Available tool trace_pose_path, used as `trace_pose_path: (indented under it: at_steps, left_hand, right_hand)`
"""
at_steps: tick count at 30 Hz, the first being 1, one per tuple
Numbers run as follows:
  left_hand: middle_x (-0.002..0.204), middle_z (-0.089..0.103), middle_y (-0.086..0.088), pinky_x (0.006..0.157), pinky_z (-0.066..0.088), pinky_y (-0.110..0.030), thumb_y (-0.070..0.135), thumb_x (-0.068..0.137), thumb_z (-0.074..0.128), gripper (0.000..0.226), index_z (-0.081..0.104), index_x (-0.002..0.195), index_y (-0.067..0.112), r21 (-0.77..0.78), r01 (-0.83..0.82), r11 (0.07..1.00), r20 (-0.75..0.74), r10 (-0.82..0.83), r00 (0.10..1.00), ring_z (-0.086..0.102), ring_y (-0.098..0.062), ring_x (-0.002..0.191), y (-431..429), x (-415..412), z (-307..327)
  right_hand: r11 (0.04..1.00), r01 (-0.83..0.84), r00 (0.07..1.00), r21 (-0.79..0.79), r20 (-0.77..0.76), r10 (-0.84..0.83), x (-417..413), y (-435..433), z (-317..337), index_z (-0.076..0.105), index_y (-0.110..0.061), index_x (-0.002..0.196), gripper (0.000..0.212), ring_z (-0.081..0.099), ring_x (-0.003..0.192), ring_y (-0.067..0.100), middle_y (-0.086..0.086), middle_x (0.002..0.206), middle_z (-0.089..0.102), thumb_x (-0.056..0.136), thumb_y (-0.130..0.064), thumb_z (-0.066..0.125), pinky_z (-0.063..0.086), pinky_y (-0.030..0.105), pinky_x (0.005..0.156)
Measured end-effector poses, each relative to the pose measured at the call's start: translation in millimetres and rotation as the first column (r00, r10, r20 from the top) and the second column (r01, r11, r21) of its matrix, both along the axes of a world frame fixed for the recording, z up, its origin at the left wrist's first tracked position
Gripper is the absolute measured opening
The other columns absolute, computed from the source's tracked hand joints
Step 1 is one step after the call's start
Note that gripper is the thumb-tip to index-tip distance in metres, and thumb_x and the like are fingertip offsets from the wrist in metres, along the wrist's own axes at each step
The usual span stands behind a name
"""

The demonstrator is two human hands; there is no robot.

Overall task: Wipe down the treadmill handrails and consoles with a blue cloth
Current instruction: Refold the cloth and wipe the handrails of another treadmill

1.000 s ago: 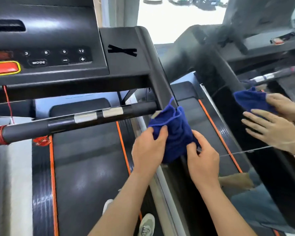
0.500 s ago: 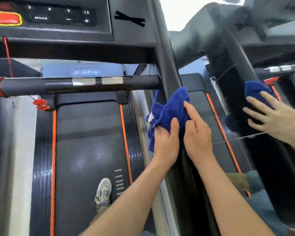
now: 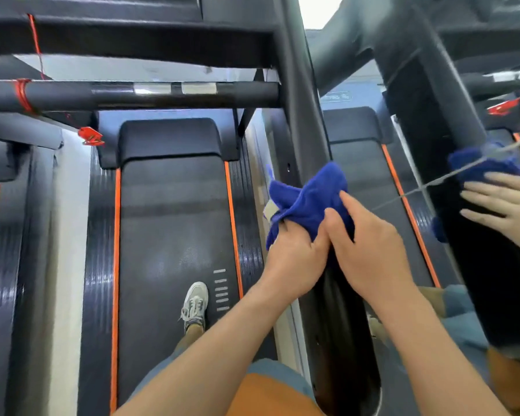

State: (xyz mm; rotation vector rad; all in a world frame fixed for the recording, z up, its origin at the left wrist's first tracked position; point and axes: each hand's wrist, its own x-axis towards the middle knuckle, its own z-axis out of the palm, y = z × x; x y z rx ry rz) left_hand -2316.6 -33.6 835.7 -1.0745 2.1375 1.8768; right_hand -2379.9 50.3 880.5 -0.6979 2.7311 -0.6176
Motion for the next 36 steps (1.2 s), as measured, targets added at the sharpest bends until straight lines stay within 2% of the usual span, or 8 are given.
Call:
trace_pose_path:
  at_steps: [5, 9, 16, 23, 27, 30, 33, 36]
  left_hand:
    - [0.130, 0.052, 0.009, 0.092, 0.042, -0.029, 0.064, 0.075, 0.062, 0.073, 0.033, 0.132, 0.028, 0.020, -0.059, 0.998, -0.092, 0.061, 0.994, 0.052, -0.012, 0.115, 11, 7, 0]
    - [0.125, 0.051, 0.011, 0.087, 0.042, -0.021, 0.045, 0.089, 0.062, 0.056, 0.037, 0.134, 0.024, 0.250, -0.210, 0.945, -0.095, 0.240, 0.966, 0.052, -0.007, 0.111, 7, -4, -8]
    - [0.118, 0.055, 0.019, 0.089, 0.042, -0.011, 0.012, 0.091, 0.058, 0.047, 0.036, 0.111, 0.048, 0.254, -0.227, 0.940, -0.334, 0.305, 0.892, 0.054, 0.011, 0.108, 55, 30, -9]
    - [0.124, 0.043, 0.026, 0.102, 0.039, -0.020, 0.016, 0.086, 0.063, 0.060, 0.027, 0.113, 0.055, 0.209, -0.091, 0.974, -0.287, 0.149, 0.946, 0.045, 0.011, 0.116, 96, 86, -13]
    - [0.133, 0.046, 0.010, 0.089, 0.040, -0.012, 0.031, 0.088, 0.062, 0.060, 0.025, 0.136, 0.026, 0.108, 0.086, 0.990, -0.148, -0.070, 0.987, 0.049, -0.003, 0.114, 109, 117, -7]
    - [0.124, 0.053, 0.010, 0.078, 0.046, -0.025, 0.037, 0.081, 0.065, 0.061, 0.030, 0.130, 0.031, -0.047, 0.257, 0.965, -0.099, -0.261, 0.960, 0.058, -0.014, 0.103, 109, 148, 6]
    - [0.110, 0.054, 0.011, 0.068, 0.047, -0.020, 0.018, 0.075, 0.065, 0.059, 0.038, 0.125, 0.035, -0.083, 0.308, 0.948, -0.178, -0.318, 0.931, 0.059, -0.011, 0.092, 98, 170, 17]
    - [0.125, 0.046, 0.017, 0.084, 0.043, -0.009, 0.008, 0.077, 0.069, 0.079, 0.032, 0.141, 0.035, -0.035, 0.239, 0.970, -0.325, -0.237, 0.916, 0.051, 0.000, 0.112, 87, 187, 35]
  right_hand:
    - [0.984, 0.044, 0.989, 0.172, 0.130, -0.067, 10, 30, 11, 0.066, -0.014, 0.088, 0.065, 0.059, 0.102, 0.034, 0.008, 0.101, 0.066, 0.089, -0.066, 0.027, 0.041, 0.037, 0.078]
    - [0.998, 0.059, 0.947, -0.003, 0.316, -0.055, -5, 3, 5, 0.020, -0.016, 0.152, 0.071, 0.036, 0.138, 0.024, 0.003, 0.153, 0.036, 0.095, -0.054, 0.040, 0.031, 0.035, 0.105]
    - [0.987, 0.079, 0.882, -0.139, 0.471, -0.004, 13, 17, -6, -0.002, -0.026, 0.155, 0.084, 0.042, 0.133, 0.020, -0.001, 0.150, 0.040, 0.093, -0.046, 0.052, 0.036, 0.036, 0.107]
    - [0.972, 0.231, 0.853, -0.047, 0.490, -0.179, 73, 73, -22, 0.016, -0.028, 0.150, 0.088, 0.052, 0.123, 0.023, -0.002, 0.135, 0.055, 0.079, -0.063, 0.054, 0.042, 0.044, 0.103]
    - [0.939, 0.332, 0.848, -0.094, 0.466, -0.253, 110, 104, -17, 0.042, -0.033, 0.137, 0.058, 0.058, 0.113, 0.015, -0.011, 0.122, 0.063, 0.085, -0.054, 0.058, 0.046, 0.041, 0.098]
    - [0.831, 0.476, 0.865, -0.288, 0.327, -0.381, 149, 124, -17, 0.068, -0.032, 0.113, 0.022, 0.065, 0.099, 0.014, -0.010, 0.102, 0.072, 0.093, -0.027, 0.059, 0.051, 0.044, 0.089]
    - [0.683, 0.582, 0.812, -0.440, 0.286, -0.508, 176, 142, -6, 0.073, -0.025, 0.089, 0.022, 0.067, 0.080, 0.020, -0.003, 0.080, 0.073, 0.091, -0.010, 0.057, 0.056, 0.046, 0.076]
    - [0.583, 0.630, 0.768, -0.513, 0.302, -0.565, 189, 151, 24, 0.070, -0.016, 0.078, 0.018, 0.063, 0.069, 0.015, -0.002, 0.070, 0.071, 0.090, -0.006, 0.060, 0.052, 0.031, 0.065]
